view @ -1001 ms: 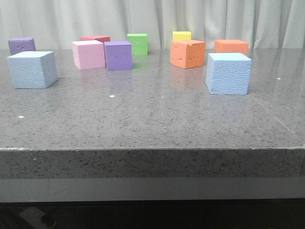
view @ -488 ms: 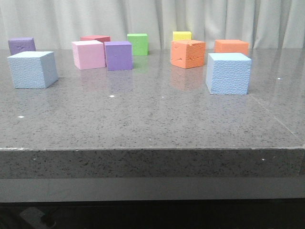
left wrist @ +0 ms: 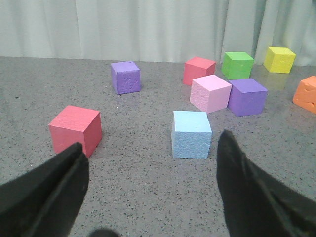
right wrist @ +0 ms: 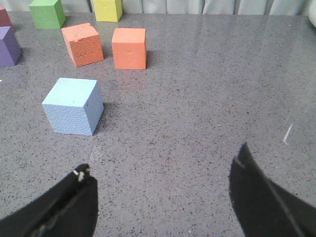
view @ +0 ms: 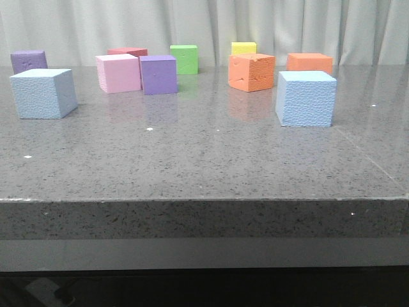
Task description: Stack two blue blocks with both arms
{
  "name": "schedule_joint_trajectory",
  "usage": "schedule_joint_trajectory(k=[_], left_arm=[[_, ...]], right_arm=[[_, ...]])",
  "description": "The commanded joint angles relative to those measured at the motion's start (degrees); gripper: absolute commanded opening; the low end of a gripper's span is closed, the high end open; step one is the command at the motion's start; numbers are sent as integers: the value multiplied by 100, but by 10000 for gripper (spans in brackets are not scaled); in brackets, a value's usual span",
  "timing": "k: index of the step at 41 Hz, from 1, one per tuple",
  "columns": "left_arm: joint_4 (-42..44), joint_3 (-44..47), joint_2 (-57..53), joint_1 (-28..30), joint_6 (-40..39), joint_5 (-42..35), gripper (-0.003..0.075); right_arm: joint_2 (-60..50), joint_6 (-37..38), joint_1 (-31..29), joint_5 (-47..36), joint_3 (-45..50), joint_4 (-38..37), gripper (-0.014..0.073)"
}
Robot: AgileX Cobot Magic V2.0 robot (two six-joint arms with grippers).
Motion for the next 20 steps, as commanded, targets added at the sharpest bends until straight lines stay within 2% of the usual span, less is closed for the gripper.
schedule_joint_trajectory(k=[1,14,20], left_arm=[[0,-150,84,13,-15,-507,508],[0,-150,84,13,-15,-507,435],[0,-150,84,13,-15,-507,417]], right_arm=[[64,16,-35,-490,-180,-7,574],[147,16,-35,-537,-212,5,574],[498,11,-3,-50,-549,68,612]])
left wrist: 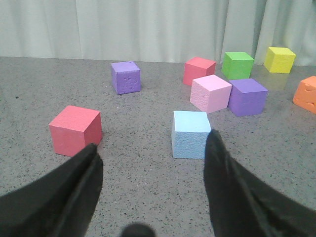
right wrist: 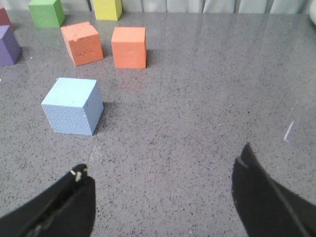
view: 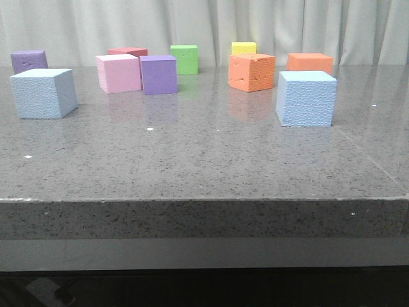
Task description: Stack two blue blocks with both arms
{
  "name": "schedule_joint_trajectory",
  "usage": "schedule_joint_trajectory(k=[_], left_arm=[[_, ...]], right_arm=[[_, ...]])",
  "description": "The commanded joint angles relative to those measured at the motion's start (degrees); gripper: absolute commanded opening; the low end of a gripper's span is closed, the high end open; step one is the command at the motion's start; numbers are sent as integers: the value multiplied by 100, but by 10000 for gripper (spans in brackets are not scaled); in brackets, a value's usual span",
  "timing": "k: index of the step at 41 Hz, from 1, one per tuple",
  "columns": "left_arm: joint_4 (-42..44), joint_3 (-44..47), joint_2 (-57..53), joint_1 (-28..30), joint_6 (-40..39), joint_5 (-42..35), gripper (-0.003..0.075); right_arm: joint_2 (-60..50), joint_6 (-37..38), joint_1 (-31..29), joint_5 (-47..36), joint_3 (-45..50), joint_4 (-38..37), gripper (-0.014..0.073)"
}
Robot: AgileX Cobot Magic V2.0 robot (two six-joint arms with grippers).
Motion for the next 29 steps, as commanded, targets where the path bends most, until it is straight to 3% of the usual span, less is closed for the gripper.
schedule_joint_trajectory(k=[1,8,19,25,29], left_arm=[[0,-150,84,13,-15,-507,417],[0,-150,84,13,-15,-507,417],[0,-150,84,13,-15,-507,417],[0,-150,84,13,-15,-507,417],[0,-150,84,13,-15,-507,417]], right_arm=[[361,3,3,-88,-442,77,624],[1154,-280,2,431,-985,417,652],[2583,-1277,93,1435,-2039,1672,644],[3331,-1357,665,1681,-2653,1747,644],[3801,-983,1120,1669,-3071,1584,644]])
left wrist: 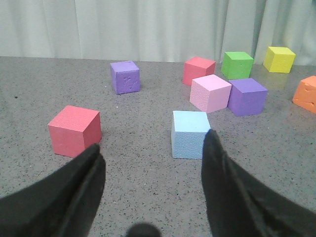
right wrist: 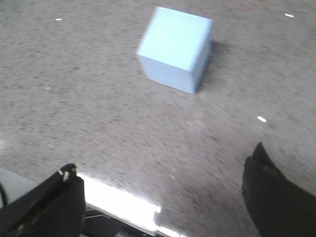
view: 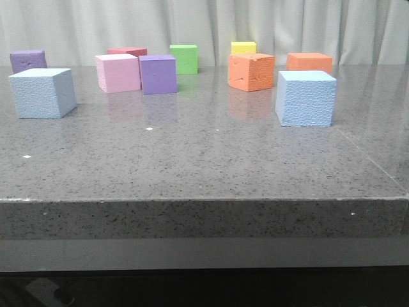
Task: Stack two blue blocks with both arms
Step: 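Lower the right gripper over the nearer light blue cube and close it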
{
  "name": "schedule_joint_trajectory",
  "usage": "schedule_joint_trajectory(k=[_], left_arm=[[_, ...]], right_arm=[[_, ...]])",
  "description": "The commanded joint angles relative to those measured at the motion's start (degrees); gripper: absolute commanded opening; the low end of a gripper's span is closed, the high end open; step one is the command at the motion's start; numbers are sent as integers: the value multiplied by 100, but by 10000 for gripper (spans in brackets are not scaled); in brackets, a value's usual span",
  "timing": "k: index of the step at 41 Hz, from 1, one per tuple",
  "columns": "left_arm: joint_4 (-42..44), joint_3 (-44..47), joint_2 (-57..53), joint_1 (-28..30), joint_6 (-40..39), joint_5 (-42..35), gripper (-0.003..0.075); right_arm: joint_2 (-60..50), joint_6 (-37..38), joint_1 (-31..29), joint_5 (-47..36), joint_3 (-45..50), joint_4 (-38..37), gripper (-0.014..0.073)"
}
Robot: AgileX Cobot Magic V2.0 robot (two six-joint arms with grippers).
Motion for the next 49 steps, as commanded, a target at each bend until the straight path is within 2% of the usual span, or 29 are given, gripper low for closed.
schedule_joint_trajectory(k=[1,4,9,15,24,49], left_arm=[[0,-150,84,13,-15,-507,417],[0,-150,84,13,-15,-507,417],[0,-150,84,13,-15,-507,417],[0,-150,84,13,-15,-507,417],[0,-150,84,13,-15,-507,417],[0,-150,84,13,-15,-507,417]], right_arm=[[434,339,428,-211,-630,-46,644],[788,858,725,-191,-969,-473,644],[1407,1876,1250,-78,-1594,-1591,644],[2094,3046,1532,184,-2311,-2681,644],[2868,3709,1532,169,-3015,-2913,644],[4228,3889,1236,87,-3279,-2849,643]])
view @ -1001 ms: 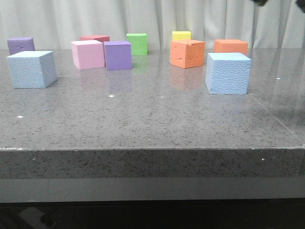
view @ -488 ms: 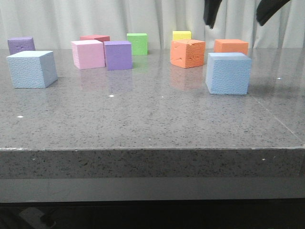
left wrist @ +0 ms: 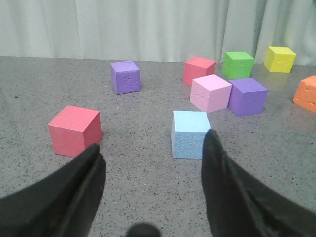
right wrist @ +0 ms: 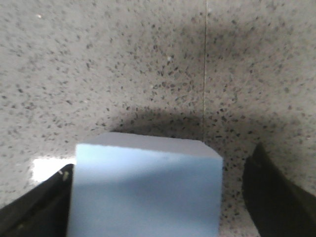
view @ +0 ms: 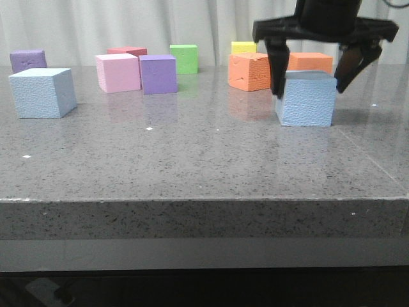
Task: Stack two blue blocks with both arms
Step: 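Lower the right gripper over the nearer light blue cube and close it, then carry the light blue cube toward the table center and set it down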
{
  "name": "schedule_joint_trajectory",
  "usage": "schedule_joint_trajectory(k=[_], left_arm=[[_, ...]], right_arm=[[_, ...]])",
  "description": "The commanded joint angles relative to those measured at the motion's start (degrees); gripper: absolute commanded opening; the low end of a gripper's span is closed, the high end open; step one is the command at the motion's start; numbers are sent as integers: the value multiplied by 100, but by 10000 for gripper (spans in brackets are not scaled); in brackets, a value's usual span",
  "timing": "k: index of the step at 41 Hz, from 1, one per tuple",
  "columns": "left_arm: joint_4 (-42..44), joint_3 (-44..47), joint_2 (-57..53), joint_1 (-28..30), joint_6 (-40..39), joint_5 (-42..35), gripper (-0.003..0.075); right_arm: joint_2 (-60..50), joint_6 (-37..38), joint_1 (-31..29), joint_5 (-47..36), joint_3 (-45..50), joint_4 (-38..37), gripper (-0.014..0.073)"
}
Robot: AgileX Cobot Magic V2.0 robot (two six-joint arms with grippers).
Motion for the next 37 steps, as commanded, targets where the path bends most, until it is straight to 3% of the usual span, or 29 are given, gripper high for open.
schedule_joint_trajectory(k=[1,12,20,37], left_arm=[[0,-150,84,13,-15,-507,417],[0,-150,84,13,-15,-507,417],[0,-150,84,13,-15,-507,417],[0,-150,84,13,-15,-507,417]], right_arm=[[-197,11,-28,-219,-198,-51,638],[-204,11,-28,-255,-198,147,427],[-310,-9,141,-178,-320,271,418],[417,98,1093,236,-1831,-34,419]])
